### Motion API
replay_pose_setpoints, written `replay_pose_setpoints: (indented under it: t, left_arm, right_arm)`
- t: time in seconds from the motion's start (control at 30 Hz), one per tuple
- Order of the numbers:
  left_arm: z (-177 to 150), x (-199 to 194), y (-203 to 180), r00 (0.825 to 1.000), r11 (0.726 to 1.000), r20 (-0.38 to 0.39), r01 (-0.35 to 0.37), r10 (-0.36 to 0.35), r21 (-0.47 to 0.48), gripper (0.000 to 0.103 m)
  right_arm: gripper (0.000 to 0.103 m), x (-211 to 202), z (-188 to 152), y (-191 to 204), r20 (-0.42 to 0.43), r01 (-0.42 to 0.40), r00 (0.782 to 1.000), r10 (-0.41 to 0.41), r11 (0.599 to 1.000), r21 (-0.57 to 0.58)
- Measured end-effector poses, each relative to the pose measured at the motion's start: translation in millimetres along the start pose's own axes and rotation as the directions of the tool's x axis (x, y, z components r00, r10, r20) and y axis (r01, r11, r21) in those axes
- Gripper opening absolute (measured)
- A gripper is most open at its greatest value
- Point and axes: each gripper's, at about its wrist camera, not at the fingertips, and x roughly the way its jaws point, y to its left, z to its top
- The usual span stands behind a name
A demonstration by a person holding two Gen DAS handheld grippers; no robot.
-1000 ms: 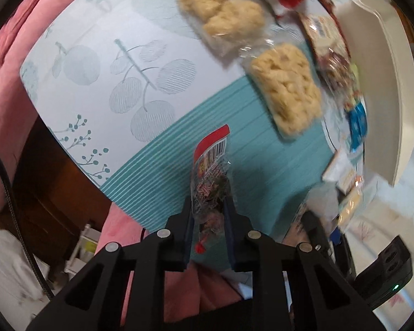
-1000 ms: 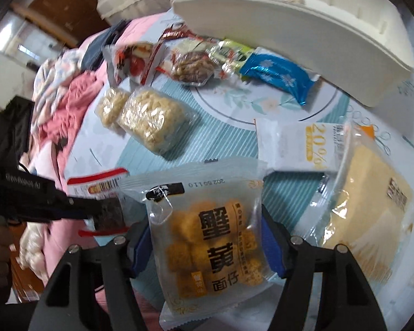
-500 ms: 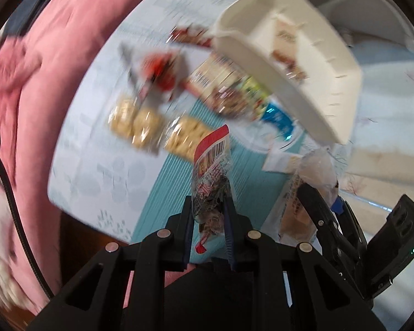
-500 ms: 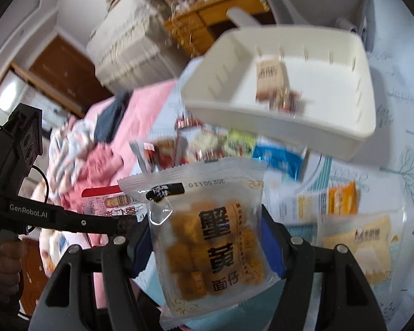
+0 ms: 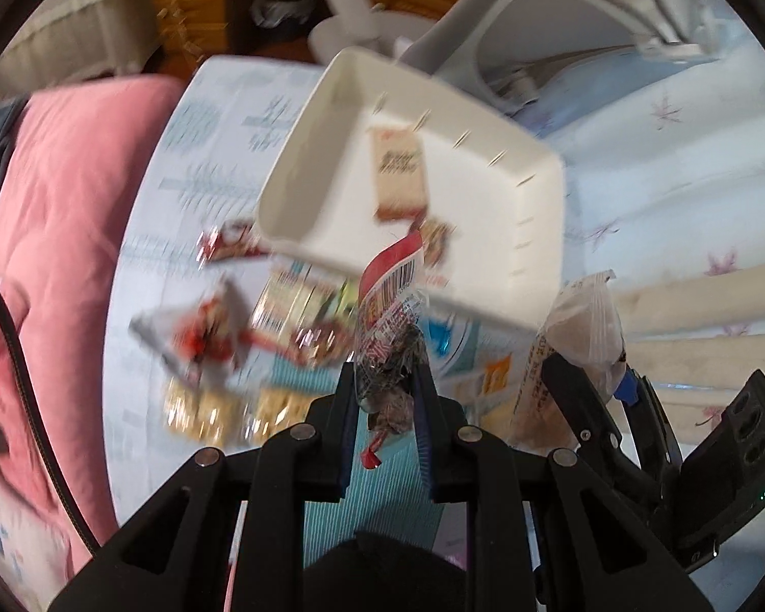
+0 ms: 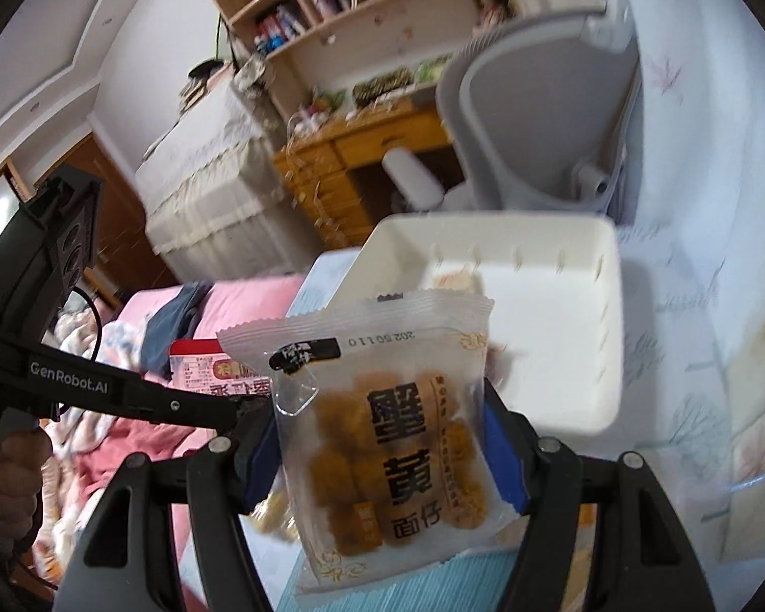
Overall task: Organize snacks
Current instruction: 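Carry both packs over the white tray and open both tools to release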
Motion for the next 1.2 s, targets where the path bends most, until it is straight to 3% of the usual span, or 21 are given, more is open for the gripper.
replay_pose_setpoints:
  t: [0.23,0.4,0.47,0.53,0.6,0.67,0.93,1.2]
  left_arm:
    - [30,16,-7,0.992,0.994,0.092,0.082,-0.089,0.067,0.018]
    - [44,29,-11,0.973,0.98,0.164,0.14,-0.163,0.143,0.018]
    - [46,30,-13,0.964,0.972,0.181,0.165,-0.195,0.168,0.019]
    - [48,30,-14,0.956,0.966,0.201,0.178,-0.215,0.188,0.029]
    - [46,26,-19,0.951,0.964,0.236,0.15,-0.201,0.217,0.041]
    - [43,23,-26,0.948,0.96,0.252,0.128,-0.192,0.25,0.041]
    - [25,20,-32,0.965,0.969,0.209,0.113,-0.16,0.219,0.041]
    - [-20,11,-28,0.972,0.98,0.188,0.107,-0.139,0.169,0.045]
  right_arm:
    - [0.07,5,11,-11,0.1,0.089,0.991,-0.087,0.996,-0.012]
    - [0.072,12,19,-26,0.138,0.126,0.982,-0.13,0.991,0.041]
    - [0.078,15,21,-31,0.151,0.141,0.977,-0.15,0.988,0.067]
    - [0.084,17,22,-36,0.148,0.167,0.973,-0.179,0.982,0.093]
    - [0.085,18,22,-39,0.13,0.187,0.971,-0.201,0.976,0.115]
    - [0.085,25,20,-46,0.063,0.21,0.973,-0.22,0.968,0.139]
    - [0.086,-2,16,-53,0.103,0.188,0.973,-0.207,0.967,0.173]
    - [0.087,-39,-4,-64,0.092,0.191,0.973,-0.212,0.961,0.2]
